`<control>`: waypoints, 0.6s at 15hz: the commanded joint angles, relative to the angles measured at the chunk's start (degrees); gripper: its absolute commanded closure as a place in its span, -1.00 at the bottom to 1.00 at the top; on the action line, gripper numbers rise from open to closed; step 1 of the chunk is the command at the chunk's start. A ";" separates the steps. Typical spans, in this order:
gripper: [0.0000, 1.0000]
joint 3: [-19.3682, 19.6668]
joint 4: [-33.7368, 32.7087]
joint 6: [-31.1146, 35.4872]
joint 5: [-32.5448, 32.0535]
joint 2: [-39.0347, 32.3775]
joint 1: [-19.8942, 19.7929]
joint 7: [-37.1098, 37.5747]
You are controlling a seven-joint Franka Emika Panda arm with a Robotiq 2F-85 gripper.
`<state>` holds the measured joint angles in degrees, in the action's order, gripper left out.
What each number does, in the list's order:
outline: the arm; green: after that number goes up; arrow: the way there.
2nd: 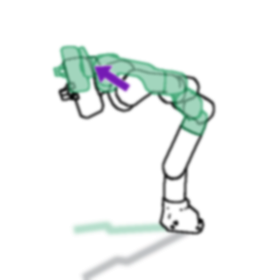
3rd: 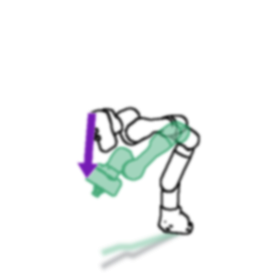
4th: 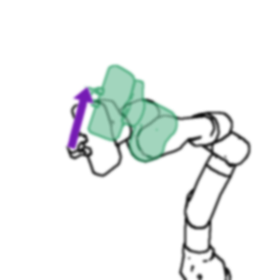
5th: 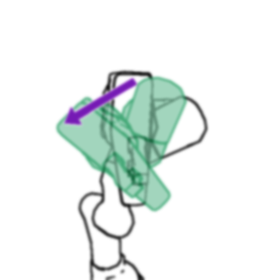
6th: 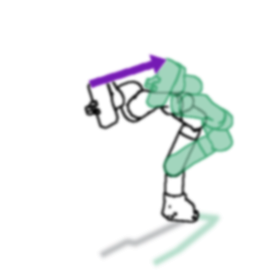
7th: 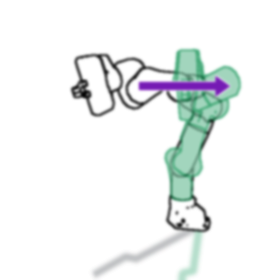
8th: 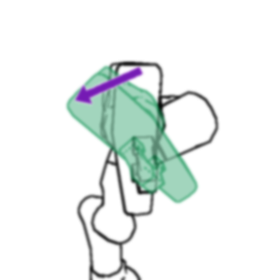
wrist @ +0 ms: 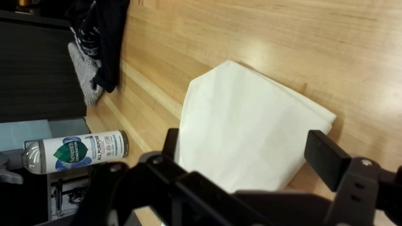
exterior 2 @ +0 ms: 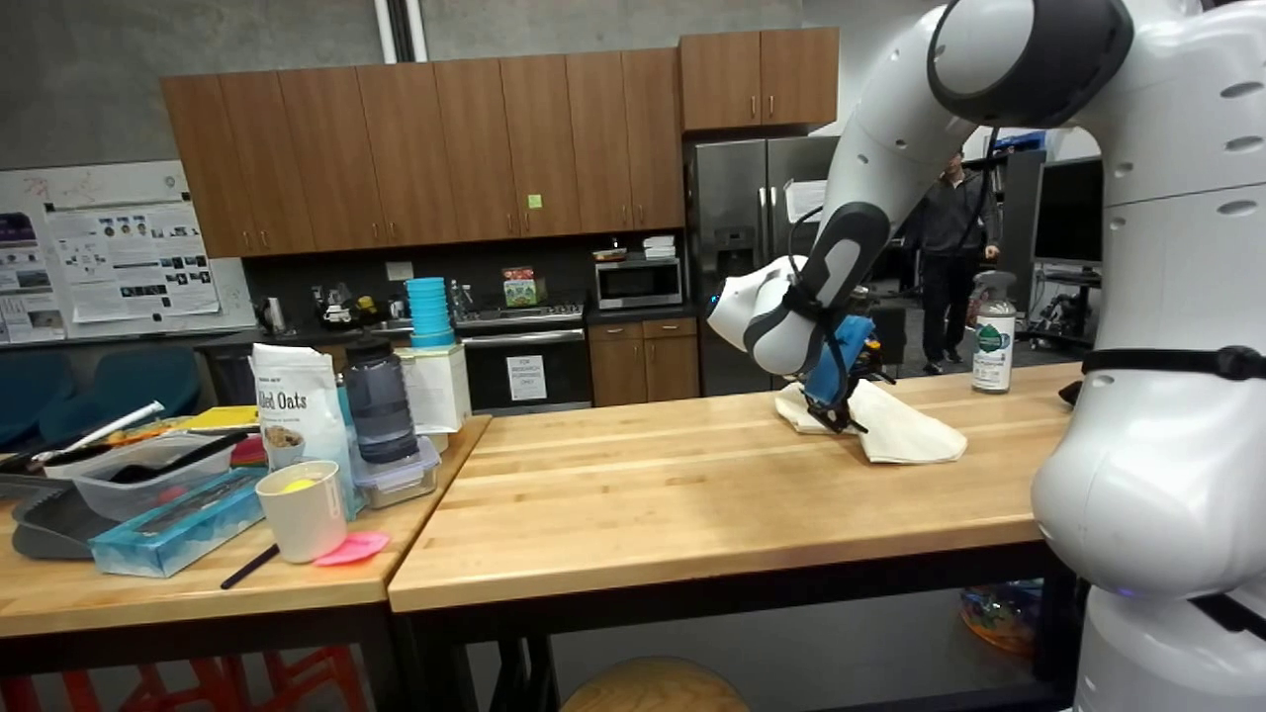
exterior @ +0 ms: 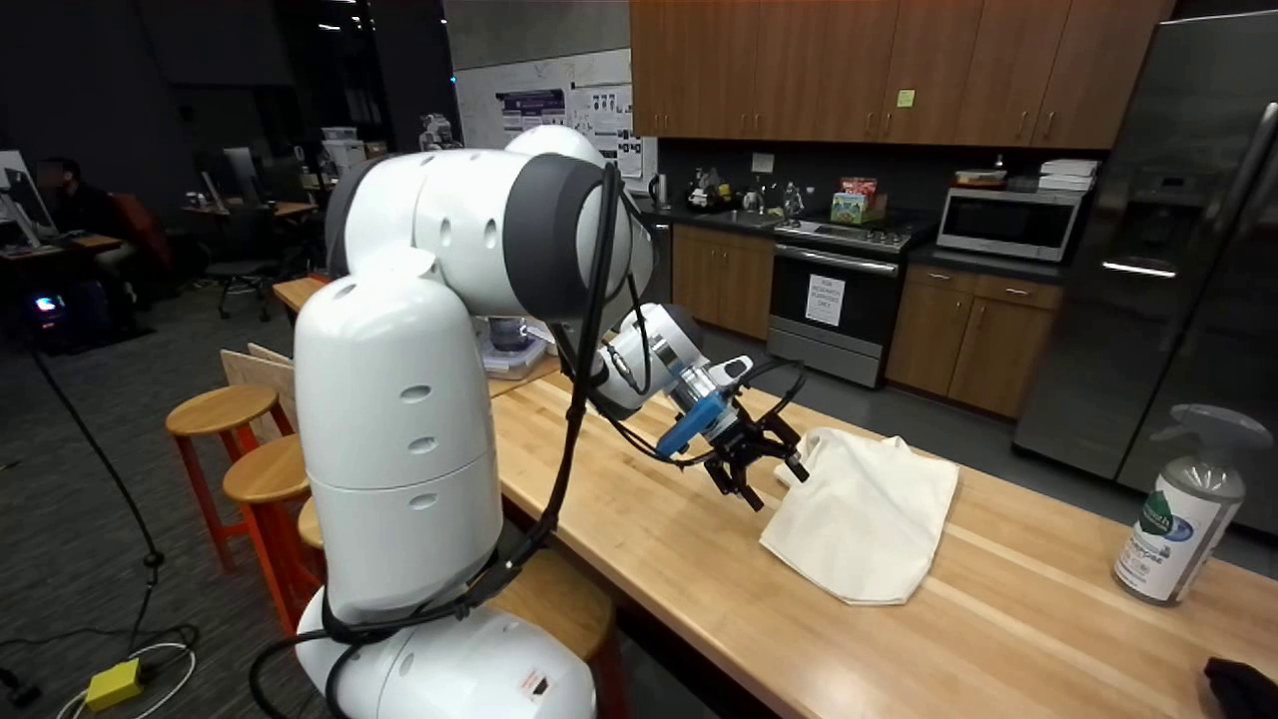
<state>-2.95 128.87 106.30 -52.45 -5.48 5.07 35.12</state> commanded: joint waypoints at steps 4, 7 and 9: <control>-1.00 1.90 5.87 0.13 0.53 0.50 -2.69 -4.32; -1.00 2.53 5.06 1.10 -0.49 -2.66 -3.35 -5.01; -1.00 2.65 2.84 1.65 -1.19 -5.46 -3.37 -4.74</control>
<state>-0.76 134.41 106.79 -52.67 -7.57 2.16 31.64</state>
